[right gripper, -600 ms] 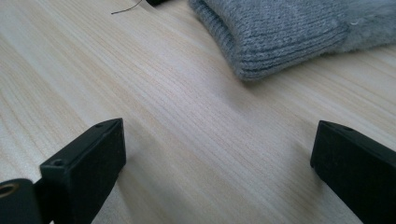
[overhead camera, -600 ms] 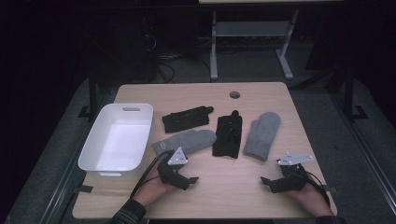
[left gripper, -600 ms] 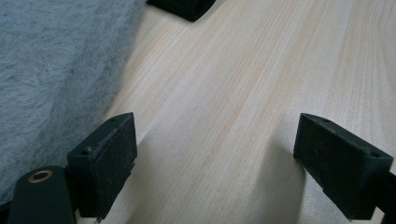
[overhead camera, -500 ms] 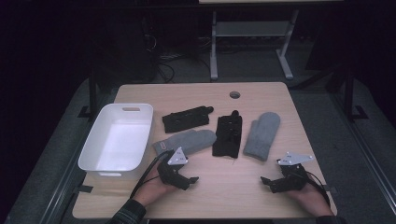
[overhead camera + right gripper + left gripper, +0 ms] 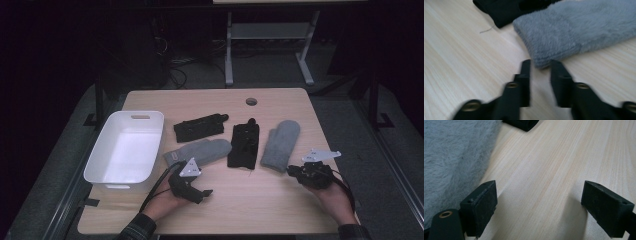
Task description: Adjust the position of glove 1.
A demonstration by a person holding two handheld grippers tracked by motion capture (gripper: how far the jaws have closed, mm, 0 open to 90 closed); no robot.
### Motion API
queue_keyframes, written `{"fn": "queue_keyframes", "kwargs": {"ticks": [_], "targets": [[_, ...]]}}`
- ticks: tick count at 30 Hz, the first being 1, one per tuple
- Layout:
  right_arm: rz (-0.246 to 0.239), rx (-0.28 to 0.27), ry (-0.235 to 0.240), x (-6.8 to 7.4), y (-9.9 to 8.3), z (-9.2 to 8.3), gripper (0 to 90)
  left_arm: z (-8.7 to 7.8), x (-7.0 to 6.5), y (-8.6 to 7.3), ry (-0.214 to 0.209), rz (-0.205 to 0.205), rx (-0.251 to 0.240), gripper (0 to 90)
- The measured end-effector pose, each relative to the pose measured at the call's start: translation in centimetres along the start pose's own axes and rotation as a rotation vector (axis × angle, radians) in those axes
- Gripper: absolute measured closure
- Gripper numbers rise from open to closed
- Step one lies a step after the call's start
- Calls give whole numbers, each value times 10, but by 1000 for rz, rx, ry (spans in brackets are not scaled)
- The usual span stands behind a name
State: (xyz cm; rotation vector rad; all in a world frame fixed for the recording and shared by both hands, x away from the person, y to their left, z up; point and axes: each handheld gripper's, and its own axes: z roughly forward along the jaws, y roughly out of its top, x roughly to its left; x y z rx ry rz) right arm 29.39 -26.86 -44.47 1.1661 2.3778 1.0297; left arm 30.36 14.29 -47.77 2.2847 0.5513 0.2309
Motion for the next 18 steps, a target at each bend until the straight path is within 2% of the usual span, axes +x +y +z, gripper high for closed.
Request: {"fn": "queue_keyframes", "kwargs": {"ticks": [1,3,6,9,14,18], "targets": [[-2,-8,5,-2,3,0,900,0,0,0,2,5,-2,125],[16,-12,20,-8,10,0,900,0,0,0,1,3,-3,125],[15,-20,29,-13,15,3,900,0,0,0,1,4,-3,125],[22,-26,46,-21,23,11,900,0,0,0,0,4,-3,125],[13,-25,40,-29,29,18,900,0,0,0,-1,3,0,125],[24,-6,39,-37,32,30,900,0,0,0,-3,5,-1,125]]}}
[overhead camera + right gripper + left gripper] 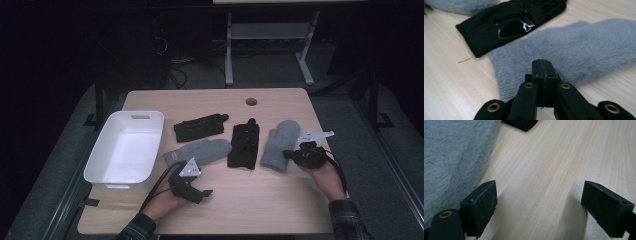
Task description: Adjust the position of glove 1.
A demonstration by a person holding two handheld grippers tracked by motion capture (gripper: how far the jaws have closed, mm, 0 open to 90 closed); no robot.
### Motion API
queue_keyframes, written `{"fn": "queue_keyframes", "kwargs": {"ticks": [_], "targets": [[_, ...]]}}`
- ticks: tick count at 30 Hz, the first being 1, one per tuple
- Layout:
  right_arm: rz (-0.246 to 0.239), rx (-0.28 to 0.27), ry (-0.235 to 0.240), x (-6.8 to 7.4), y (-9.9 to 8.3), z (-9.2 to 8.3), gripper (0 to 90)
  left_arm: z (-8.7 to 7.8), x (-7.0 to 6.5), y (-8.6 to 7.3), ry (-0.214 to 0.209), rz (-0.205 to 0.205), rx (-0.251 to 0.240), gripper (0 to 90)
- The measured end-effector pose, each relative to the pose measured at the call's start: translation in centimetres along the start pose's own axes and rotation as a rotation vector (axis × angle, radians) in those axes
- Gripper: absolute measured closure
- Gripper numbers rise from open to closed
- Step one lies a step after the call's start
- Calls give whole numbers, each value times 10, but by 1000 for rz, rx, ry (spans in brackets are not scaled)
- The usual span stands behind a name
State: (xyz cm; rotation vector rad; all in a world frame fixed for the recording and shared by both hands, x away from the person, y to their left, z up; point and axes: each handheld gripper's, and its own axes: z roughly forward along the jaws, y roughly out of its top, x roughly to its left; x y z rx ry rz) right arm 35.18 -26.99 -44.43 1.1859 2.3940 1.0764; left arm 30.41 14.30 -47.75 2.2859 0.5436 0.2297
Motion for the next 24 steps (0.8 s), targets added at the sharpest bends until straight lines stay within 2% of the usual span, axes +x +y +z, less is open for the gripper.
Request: {"fn": "queue_keyframes", "kwargs": {"ticks": [6,13,15,24], "targets": [[-12,19,6,-5,0,6,900,0,0,0,-1,2,0,125],[5,33,14,-5,-2,10,900,0,0,0,-1,4,0,125],[-14,36,9,-5,-3,11,900,0,0,0,-1,3,-1,126],[-13,54,16,-2,-6,10,900,0,0,0,-2,4,0,125]]}}
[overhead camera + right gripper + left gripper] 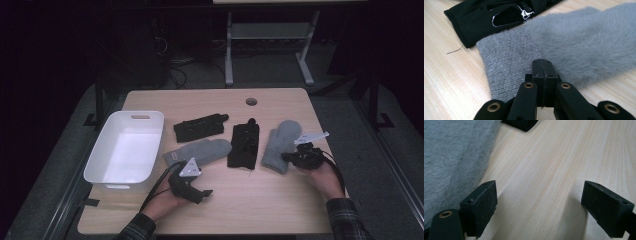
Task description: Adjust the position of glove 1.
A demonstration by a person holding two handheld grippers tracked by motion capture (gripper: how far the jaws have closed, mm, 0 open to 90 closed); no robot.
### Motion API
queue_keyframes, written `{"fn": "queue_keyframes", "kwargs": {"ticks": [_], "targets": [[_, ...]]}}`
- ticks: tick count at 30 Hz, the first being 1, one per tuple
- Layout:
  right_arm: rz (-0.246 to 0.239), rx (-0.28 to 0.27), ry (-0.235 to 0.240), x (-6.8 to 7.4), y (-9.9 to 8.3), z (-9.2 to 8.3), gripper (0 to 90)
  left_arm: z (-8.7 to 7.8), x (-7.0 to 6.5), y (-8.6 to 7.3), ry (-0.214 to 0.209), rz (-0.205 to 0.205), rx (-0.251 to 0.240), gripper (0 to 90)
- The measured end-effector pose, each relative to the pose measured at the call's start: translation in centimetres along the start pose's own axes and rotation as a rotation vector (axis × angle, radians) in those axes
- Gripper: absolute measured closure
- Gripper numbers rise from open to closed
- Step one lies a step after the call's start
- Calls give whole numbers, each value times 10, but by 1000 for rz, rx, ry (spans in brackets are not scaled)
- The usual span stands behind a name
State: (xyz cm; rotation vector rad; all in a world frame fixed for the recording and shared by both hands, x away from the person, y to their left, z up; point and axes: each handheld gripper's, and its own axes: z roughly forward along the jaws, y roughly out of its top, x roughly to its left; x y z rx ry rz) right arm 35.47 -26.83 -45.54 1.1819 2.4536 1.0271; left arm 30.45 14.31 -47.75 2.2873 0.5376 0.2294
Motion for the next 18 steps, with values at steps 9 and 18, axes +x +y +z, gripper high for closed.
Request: {"fn": "queue_keyframes", "kwargs": {"ticks": [9,18], "targets": [[-5,5,20,6,-6,-5,900,0,0,0,0,0,0,125],[-25,18,37,16,-11,-9,900,0,0,0,-1,-4,-4,125]]}}
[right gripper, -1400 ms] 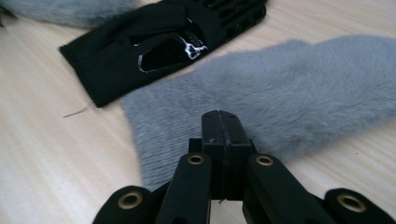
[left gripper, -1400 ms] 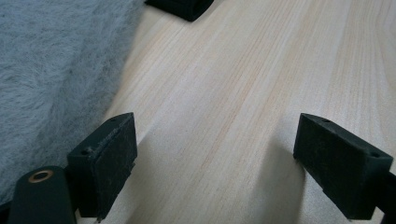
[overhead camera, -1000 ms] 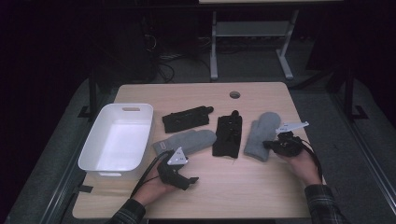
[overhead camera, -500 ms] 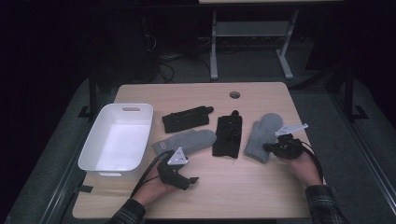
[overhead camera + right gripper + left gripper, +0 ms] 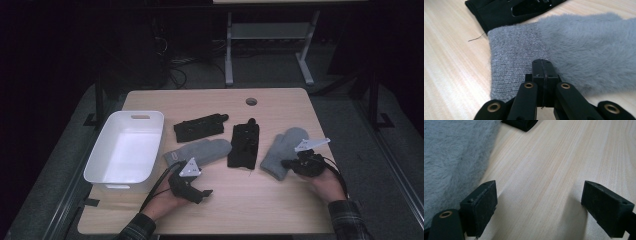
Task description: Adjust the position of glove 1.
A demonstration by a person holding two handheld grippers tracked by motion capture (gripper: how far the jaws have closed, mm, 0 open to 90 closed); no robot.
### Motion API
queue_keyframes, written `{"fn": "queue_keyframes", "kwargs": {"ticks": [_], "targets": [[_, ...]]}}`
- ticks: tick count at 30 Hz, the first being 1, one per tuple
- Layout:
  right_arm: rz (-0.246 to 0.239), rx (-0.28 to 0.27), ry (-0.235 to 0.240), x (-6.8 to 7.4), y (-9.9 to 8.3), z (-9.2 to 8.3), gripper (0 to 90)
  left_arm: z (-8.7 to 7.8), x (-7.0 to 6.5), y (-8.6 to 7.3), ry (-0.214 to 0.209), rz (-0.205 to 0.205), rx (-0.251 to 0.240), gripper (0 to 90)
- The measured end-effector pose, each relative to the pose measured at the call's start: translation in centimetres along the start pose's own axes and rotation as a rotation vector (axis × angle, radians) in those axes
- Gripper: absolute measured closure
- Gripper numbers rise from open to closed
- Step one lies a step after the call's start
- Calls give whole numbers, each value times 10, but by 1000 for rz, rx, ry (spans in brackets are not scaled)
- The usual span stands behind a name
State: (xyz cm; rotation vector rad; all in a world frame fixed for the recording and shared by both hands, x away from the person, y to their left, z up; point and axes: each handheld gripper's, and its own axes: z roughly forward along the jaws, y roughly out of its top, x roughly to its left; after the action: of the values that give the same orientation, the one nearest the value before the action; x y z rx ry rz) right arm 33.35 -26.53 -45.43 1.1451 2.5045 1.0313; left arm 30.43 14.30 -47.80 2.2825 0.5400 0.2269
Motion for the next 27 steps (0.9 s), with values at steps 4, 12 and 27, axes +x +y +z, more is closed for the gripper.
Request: {"fn": "queue_keyframes", "kwargs": {"ticks": [4,12,27], "targets": [[-8,8,13,6,-2,-2,900,0,0,0,0,0,0,125],[-30,20,24,15,-4,-4,900,0,0,0,0,0,-1,125],[-59,28,106,41,-12,-7,900,0,-1,0,-1,-9,-7,125]]}}
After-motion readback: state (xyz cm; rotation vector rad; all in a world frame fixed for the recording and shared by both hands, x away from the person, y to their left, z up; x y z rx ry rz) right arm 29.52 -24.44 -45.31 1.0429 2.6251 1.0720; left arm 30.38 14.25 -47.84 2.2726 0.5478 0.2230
